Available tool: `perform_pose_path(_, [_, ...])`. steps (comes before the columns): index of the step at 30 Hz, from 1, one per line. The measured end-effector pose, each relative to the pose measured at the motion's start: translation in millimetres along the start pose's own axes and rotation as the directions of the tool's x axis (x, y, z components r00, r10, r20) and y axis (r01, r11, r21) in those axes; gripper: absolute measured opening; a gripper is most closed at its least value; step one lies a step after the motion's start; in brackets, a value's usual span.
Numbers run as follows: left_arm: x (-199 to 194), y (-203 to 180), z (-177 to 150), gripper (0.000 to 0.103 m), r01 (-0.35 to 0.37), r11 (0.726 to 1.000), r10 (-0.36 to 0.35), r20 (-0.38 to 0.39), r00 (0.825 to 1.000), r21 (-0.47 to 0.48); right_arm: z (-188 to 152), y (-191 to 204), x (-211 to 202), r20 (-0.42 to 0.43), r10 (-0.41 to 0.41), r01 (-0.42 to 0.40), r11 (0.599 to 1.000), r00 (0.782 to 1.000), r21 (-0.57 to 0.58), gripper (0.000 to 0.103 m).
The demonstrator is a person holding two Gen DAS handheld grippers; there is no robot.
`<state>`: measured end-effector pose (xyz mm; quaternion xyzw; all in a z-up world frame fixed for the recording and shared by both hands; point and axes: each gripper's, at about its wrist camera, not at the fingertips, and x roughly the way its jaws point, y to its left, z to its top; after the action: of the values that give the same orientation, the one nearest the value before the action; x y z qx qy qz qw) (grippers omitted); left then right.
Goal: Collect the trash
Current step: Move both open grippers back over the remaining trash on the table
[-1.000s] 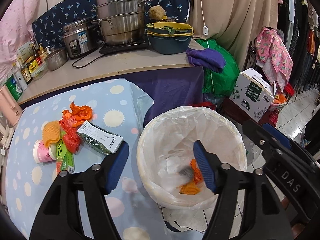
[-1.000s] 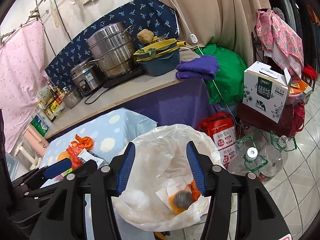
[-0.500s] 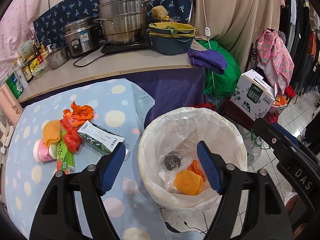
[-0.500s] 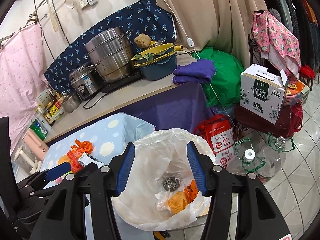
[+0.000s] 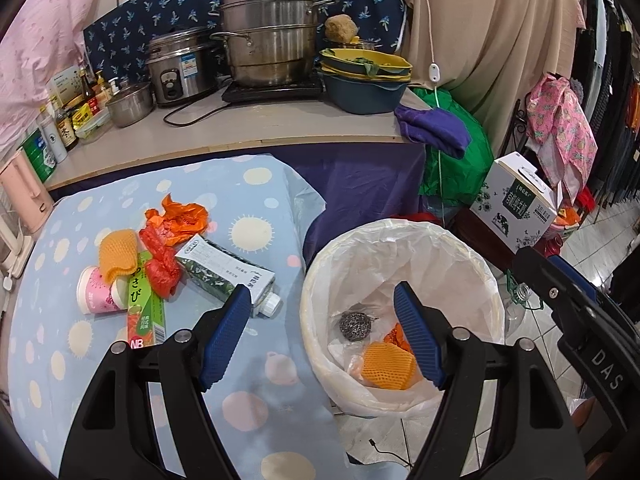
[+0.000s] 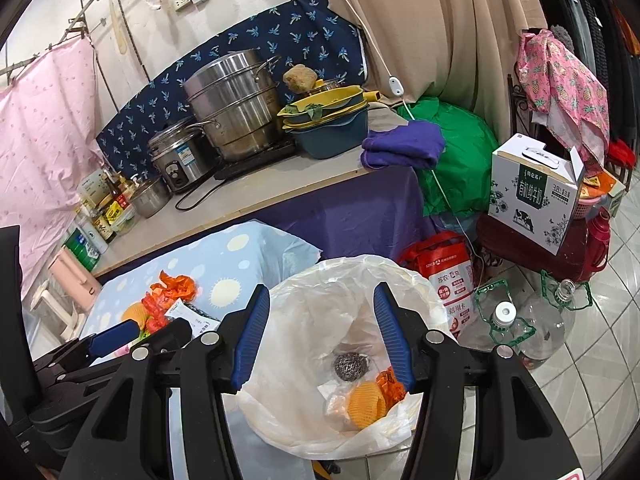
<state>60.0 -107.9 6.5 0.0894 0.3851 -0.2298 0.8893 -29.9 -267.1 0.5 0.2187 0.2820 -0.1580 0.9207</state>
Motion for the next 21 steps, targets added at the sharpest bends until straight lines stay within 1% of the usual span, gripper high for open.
perform_pose_path(6, [-2, 26, -2, 0.07, -0.021, 0.998, 0.02, -0.007, 1.0, -0.054, -3, 18, 5, -0.017, 0.016, -0.017, 0.999, 1.0, -0.032, 0.053])
perform_pose_path(13, [-5, 66, -9, 0.07, -0.054, 0.991, 0.052, -0.021, 0.998, -0.125, -9, 47, 11, -0.041, 0.041, -0.044, 0.996, 0.998, -0.074, 0.053])
perform_pose_path(17, [-5, 93, -16, 0.072, -0.084, 0.981, 0.079, -0.039, 0.996, -0.174, -15, 67, 17, -0.062, 0.056, -0.062, 0.993, 0.997, -0.105, 0.054])
perform_pose_path(18, [-4, 101, -19, 0.074, -0.097, 0.977, 0.09, -0.045, 0.995, -0.189, -17, 72, 20, -0.07, 0.061, -0.069, 0.991, 0.996, -0.113, 0.054])
perform_pose_path(21, [-2, 121, -27, 0.075, -0.131, 0.966, 0.12, -0.063, 0.991, -0.221, -20, 86, 27, -0.092, 0.074, -0.086, 0.987, 0.993, -0.135, 0.054])
